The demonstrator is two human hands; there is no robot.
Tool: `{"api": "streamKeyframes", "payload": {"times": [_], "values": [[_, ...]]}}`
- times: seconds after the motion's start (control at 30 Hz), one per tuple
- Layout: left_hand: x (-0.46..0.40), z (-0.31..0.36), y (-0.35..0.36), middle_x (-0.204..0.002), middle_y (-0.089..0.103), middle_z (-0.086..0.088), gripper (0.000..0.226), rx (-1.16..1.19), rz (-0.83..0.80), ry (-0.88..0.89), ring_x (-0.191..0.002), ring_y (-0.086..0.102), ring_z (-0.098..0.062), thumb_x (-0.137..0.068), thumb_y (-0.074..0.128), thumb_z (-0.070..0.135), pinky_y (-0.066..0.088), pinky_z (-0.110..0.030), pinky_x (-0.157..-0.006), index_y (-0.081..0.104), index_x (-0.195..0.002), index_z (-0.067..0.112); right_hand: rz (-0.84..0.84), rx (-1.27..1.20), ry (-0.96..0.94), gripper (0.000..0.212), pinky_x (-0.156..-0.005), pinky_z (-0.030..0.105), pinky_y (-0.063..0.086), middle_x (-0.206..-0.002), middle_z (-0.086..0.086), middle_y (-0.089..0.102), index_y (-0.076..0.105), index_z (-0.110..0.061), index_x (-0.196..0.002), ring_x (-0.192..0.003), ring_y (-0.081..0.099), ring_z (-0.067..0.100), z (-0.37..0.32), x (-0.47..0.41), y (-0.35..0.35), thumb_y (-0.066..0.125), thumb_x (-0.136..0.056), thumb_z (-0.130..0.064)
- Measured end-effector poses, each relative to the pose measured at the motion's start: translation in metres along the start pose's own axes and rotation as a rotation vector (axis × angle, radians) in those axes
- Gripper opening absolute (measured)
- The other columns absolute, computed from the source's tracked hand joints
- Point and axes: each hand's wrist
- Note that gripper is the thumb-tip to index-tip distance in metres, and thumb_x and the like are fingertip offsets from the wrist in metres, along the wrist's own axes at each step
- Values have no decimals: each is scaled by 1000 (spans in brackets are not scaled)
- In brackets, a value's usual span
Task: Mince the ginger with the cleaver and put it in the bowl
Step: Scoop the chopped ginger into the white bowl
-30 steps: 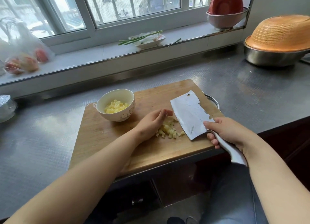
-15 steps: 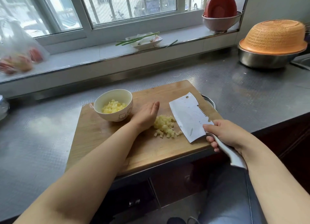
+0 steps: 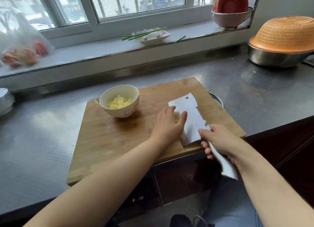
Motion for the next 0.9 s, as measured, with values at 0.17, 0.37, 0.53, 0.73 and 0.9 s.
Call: {"api": "streamKeyframes", "payload": {"times": [0.17,0.37,0.53,0.73,0.9], "values": [[3,4,4,-140,41,-4,51,-36,49,6,-132,33,-24,-97,40,50,25,-36,-109,43,-134,15,14,-50,-32,19,-37,23,43,-55,7,52,45,-9,-85,-35,48,13,1,6,29,47,-102,-17],[0,0,0,-131,45,-6,40,-73,99,0,-124,38,-27,-98,42,45,30,-36,-104,50,-123,15,30,-159,-49,19,-39,25,46,-58,8,52,47,-7,-87,-38,49,14,2,12,56,49,-101,-20],[-11,4,-23,-132,47,-8,44,-188,172,100,-122,40,-27,-98,42,43,30,-37,-103,48,-130,14,44,-291,-114,22,-38,23,44,-55,7,50,46,-8,-83,-37,45,14,-11,15,66,50,-102,-19],[-47,6,-83,-126,49,-10,33,-233,310,137,-117,44,-30,-97,44,38,32,-37,-100,54,-121,18,-67,-321,-223,15,-41,23,43,-57,8,49,48,-9,-89,-38,44,14,-69,-4,77,49,-101,-18],[-66,-18,-121,-120,50,-10,25,-189,369,40,-115,43,-32,-95,46,28,32,-35,-98,57,-116,18,-150,-297,-257,17,-39,21,42,-60,9,45,46,-10,-83,-35,43,12,-102,-22,106,47,-100,-14]]}}
Point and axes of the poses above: each hand's wrist, its own x-axis away from the middle knuckle, its own y-axis out of the palm, z = x × y
